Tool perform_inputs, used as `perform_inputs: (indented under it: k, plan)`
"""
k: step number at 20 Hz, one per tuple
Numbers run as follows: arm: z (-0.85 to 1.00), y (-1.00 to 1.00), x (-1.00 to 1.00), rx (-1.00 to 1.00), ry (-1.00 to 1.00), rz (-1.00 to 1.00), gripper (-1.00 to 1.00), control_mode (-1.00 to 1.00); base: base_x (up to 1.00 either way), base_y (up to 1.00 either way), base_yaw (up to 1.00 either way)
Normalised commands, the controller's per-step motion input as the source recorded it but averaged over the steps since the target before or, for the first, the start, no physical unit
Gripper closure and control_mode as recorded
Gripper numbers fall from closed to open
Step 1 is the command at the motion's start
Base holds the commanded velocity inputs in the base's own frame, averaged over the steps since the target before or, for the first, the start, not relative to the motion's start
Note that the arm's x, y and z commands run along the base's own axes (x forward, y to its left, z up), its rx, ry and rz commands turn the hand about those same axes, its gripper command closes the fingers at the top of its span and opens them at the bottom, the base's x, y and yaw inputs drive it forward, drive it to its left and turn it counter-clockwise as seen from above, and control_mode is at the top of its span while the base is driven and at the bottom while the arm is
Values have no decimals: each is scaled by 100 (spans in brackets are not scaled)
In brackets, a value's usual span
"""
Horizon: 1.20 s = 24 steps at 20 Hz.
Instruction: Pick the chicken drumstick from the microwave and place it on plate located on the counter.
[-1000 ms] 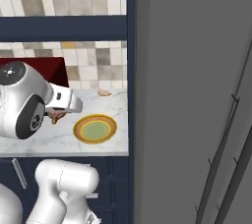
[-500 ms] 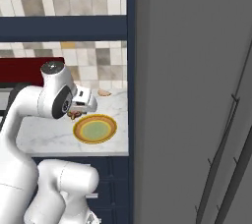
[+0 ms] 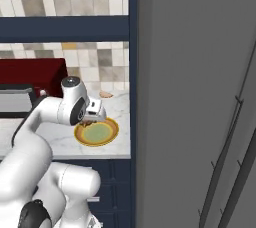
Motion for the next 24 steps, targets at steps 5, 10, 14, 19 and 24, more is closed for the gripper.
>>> perform_inputs:
  k: [5,10,14,19,24]
  plan:
    - [-60,0,66,0,0,0,100,-100,0,0,0]
    - [-50,1,63,0,0,0,100,-100,0,0,0]
    - [-24,0,29,0,3,0,100,-100,0,0,0]
    - [-19,0,18,0,0,0,100,-100,0,0,0]
    - [-26,4,16,0,0,0,100,-100,0,0,0]
